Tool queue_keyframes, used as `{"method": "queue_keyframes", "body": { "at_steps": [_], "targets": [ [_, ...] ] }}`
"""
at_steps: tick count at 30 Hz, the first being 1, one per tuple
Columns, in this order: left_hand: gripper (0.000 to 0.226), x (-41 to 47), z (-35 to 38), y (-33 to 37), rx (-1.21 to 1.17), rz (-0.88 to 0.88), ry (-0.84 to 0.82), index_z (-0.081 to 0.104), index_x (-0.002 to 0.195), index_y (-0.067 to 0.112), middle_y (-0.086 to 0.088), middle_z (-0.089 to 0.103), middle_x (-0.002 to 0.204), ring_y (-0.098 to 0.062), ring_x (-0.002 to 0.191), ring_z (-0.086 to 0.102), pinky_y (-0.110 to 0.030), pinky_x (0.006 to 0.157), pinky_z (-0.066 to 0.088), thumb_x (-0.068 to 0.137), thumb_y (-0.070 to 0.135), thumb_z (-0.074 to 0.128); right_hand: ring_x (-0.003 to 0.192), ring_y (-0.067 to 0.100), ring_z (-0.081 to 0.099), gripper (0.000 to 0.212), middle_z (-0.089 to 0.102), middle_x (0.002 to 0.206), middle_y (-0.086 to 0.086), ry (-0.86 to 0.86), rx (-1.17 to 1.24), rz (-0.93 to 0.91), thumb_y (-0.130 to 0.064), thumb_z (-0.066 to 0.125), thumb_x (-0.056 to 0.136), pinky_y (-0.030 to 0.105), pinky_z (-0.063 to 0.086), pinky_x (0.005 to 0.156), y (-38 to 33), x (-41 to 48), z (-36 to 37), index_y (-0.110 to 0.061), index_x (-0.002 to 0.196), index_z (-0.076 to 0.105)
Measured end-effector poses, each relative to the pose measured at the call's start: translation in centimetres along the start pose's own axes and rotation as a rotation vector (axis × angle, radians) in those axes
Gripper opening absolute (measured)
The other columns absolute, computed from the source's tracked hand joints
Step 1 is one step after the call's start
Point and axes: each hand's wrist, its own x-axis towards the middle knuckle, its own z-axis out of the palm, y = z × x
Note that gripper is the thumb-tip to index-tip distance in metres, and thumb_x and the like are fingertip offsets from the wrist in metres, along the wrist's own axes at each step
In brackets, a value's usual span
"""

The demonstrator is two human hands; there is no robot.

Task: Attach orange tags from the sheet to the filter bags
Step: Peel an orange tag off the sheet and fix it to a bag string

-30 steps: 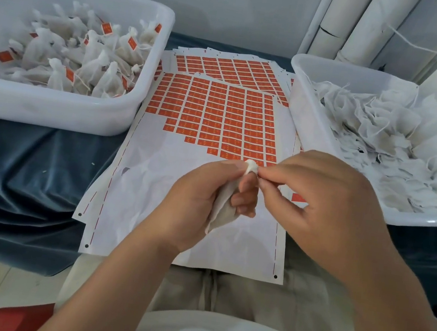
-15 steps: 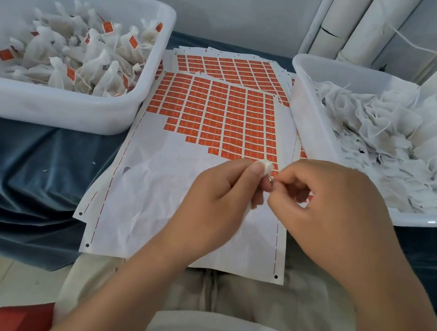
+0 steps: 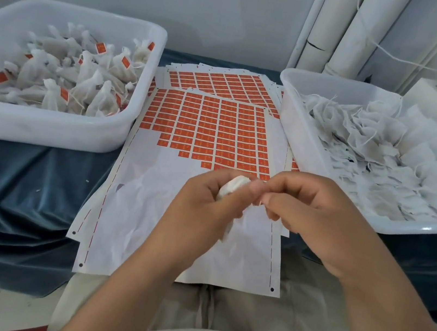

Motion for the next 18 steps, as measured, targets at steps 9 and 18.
{"method": "queue_keyframes", "body": {
  "at_steps": [9, 18],
  "targets": [
    [0.037, 0.5, -0.1, -0.8, -0.214, -0.094, 0.064, 0.077, 0.085, 0.026, 0.005, 0.072, 0.077, -0.009, 0.071, 0.067, -0.025, 0.073, 0.059, 0.097, 0.057, 0.061, 0.083, 0.012, 0.063, 0.012, 0.071, 0.09, 0.002, -0.132, 0.525, 0.059, -0.021, 0.067, 0.077, 0.022, 0.047, 0.061, 1.2, 1.1, -1.1, -0.019, 0.076, 0.078],
    [0.013, 0.5, 0.0, -1.2, 0.071, 0.114, 0.083, 0.077, 0.093, 0.028, 0.01, 0.075, 0.081, -0.012, 0.078, 0.072, -0.02, 0.073, 0.059, 0.097, 0.037, 0.068, 0.091, 0.018, 0.067, 0.01, 0.065, 0.09, 0.001, -0.114, 1.077, 0.058, -0.017, 0.06, 0.096, 0.022, 0.054, 0.064, 1.3, 1.7, 0.5, -0.016, 0.089, 0.068]
  ]
}}
